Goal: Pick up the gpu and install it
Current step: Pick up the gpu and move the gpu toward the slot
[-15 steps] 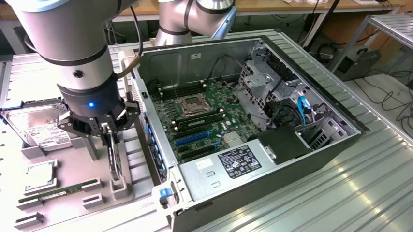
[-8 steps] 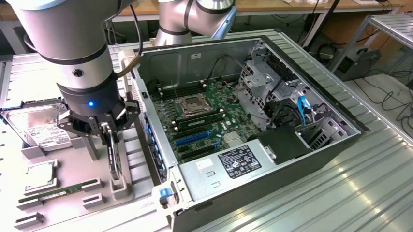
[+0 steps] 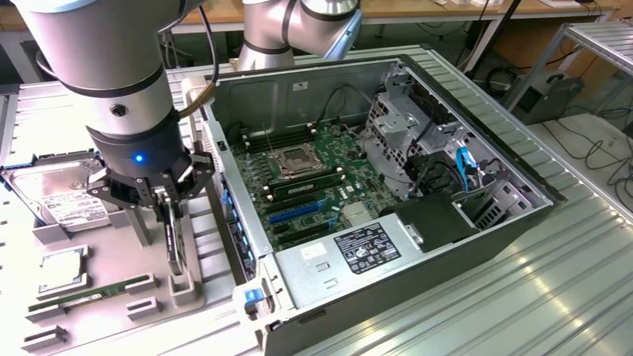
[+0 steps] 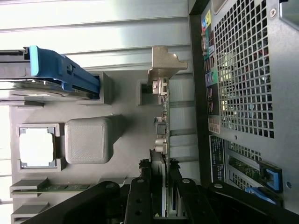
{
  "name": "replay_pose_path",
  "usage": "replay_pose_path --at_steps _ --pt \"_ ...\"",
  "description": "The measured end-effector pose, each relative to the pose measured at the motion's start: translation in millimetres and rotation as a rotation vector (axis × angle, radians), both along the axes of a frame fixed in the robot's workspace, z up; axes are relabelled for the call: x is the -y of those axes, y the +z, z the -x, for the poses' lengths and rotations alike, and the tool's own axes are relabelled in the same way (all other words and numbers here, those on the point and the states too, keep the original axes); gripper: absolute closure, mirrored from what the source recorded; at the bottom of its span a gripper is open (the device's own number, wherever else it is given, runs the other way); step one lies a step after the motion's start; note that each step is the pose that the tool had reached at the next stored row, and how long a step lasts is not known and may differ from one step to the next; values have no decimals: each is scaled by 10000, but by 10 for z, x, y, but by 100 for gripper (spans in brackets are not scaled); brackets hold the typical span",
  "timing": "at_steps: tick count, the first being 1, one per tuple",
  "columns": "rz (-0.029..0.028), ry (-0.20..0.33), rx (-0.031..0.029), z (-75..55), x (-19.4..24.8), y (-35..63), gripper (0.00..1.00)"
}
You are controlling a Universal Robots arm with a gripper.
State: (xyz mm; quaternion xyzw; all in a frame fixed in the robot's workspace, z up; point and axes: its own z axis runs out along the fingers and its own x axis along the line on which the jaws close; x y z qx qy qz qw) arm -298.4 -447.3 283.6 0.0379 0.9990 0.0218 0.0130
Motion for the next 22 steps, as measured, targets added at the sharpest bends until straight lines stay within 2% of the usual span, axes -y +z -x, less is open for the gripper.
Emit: replay_pose_path --at_steps 22 --pt "-1 0 1 0 -9 44 74"
